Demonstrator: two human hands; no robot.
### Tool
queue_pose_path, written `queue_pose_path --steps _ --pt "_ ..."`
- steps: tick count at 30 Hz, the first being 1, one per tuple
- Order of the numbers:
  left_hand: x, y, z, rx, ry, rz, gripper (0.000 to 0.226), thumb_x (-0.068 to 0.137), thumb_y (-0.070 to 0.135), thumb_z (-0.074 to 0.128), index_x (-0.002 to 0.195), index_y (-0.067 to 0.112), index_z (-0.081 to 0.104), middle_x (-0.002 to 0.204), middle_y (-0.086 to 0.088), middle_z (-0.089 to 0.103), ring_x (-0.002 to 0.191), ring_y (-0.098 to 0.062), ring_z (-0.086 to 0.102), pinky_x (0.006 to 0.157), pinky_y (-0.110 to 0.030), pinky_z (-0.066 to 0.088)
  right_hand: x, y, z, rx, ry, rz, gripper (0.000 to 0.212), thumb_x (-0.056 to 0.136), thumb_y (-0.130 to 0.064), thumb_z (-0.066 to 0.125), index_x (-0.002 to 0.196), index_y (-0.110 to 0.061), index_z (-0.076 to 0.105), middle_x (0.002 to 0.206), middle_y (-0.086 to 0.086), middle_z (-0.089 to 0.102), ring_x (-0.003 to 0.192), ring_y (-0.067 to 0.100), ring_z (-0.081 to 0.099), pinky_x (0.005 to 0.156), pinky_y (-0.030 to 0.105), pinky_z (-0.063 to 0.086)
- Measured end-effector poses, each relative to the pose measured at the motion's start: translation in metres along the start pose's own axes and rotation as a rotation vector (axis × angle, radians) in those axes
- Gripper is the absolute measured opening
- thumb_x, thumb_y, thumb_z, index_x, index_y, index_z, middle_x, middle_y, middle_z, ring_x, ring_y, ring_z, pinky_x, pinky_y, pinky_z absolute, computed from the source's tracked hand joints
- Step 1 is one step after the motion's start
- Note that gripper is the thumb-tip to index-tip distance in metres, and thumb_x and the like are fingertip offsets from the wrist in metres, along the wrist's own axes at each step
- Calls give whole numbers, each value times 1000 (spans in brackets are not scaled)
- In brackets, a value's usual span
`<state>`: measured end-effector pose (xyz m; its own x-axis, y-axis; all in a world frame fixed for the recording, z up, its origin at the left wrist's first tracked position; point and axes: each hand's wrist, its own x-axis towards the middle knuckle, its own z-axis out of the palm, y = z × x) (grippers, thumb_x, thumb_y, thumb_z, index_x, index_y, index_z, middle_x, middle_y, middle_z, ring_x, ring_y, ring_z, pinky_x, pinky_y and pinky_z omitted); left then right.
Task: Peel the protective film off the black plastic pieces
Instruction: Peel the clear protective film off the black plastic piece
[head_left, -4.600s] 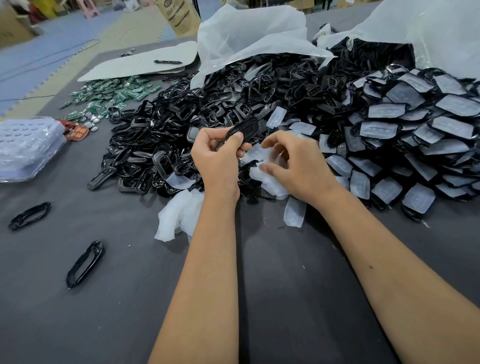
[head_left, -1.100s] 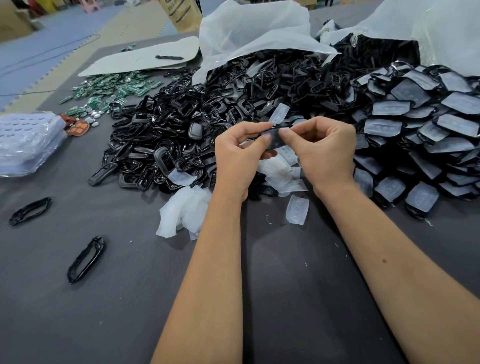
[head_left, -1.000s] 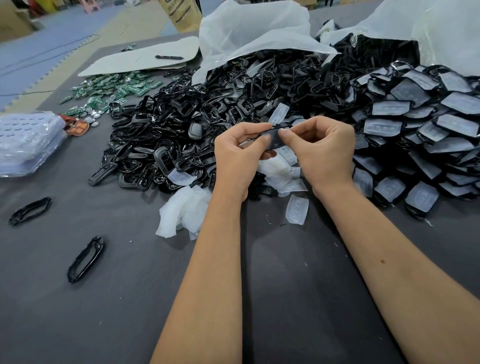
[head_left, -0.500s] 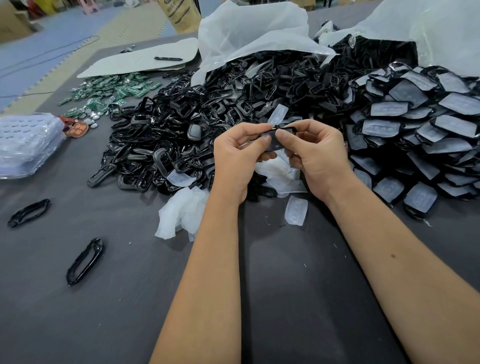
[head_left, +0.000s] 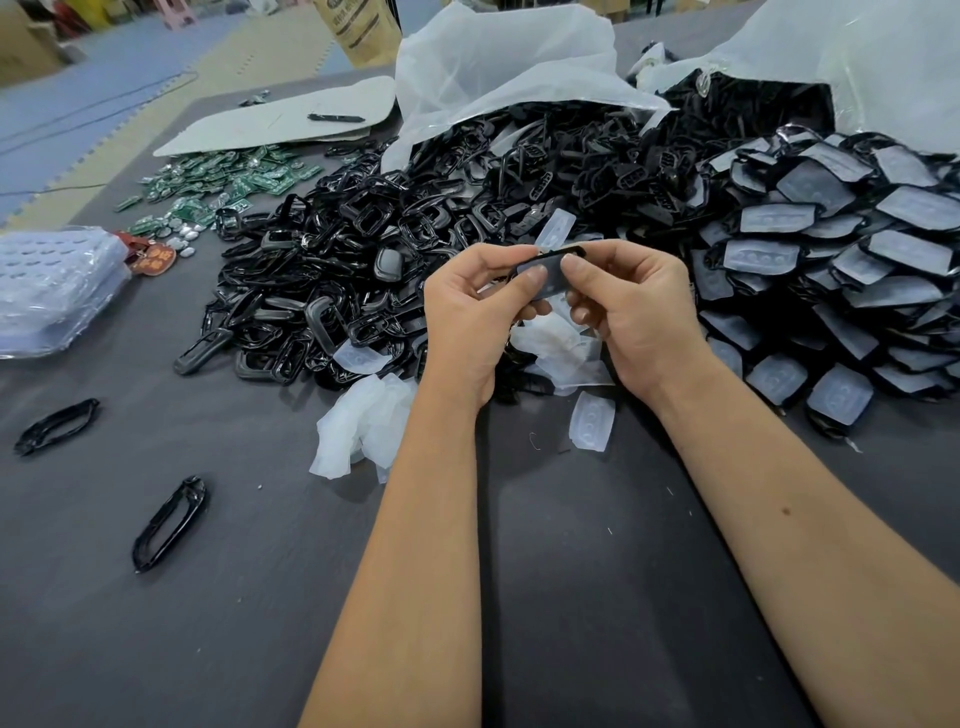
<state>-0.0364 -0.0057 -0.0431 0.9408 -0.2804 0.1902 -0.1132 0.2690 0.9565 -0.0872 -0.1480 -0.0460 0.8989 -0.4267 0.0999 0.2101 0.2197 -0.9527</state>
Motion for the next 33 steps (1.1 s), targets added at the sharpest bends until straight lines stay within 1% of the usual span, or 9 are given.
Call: queue_pose_path --steps 4,8,10,13,16,19,26,29,33 --pt "-1 -1 0 4 6 1 17 87 -7 75 91 10 76 87 -9 77 76 -22 72 66 -29 60 1 2 0 -58 -7 -59 13 91 6 70 101 0 75 76 10 68 57 14 56 55 23 49" --pt "0 -1 0 -10 20 -1 16 87 -6 76 91 10 76 90 -13 77 77 -27 72 69 -33 61 0 2 1 -26 -41 -65 17 90 7 70 100 -6 76 77 4 69 62 15 57 58 24 50" --pt "0 -1 0 -21 19 -2 16 88 -6 75 92 9 75 88 -11 77 77 -25 72 67 -30 61 -1 2 1 -13 -48 -54 16 90 5 71 101 -7 76 82 7 68 67 16 59 59 24 50" --pt "0 0 0 -25 5 -18 16 90 -7 73 92 9 75 88 -13 76 78 -27 71 67 -29 60 -1 3 2 -23 -19 -50 15 91 4 71 106 1 73 89 18 66 67 16 59 57 24 49" --pt "-1 1 0 -40 -11 -36 16 92 -7 70 93 8 74 90 -18 76 79 -28 70 65 -26 57 0 3 1 -22 -7 -45 13 91 2 73 104 1 74 82 11 67 64 14 58 53 24 47" --pt "-1 1 1 -33 -18 -41 16 93 -7 68 93 8 73 92 -19 75 83 -30 70 64 -26 57 1 4 0 -11 3 -23 10 91 -1 74 101 -2 74 79 5 68 62 13 57 51 23 46" --pt "-1 1 1 8 -4 -43 16 91 -9 70 92 7 72 84 -12 76 67 -20 70 60 -23 55 2 4 1 -16 21 -17 11 92 2 73 103 3 73 79 7 69 60 14 57 52 23 47" --pt "-1 1 2 27 -2 -31 18 88 -8 74 92 9 72 81 -8 76 60 -19 68 59 -23 54 1 3 1 -9 25 -16 12 92 1 73 104 -1 74 81 8 72 62 14 62 54 23 50" --pt "0 0 1 50 59 -1 16 86 -6 77 93 8 71 84 -7 76 61 -19 69 60 -28 57 -1 3 2 -118 114 -156 16 91 -4 75 106 -4 69 77 2 73 66 18 70 53 26 53"
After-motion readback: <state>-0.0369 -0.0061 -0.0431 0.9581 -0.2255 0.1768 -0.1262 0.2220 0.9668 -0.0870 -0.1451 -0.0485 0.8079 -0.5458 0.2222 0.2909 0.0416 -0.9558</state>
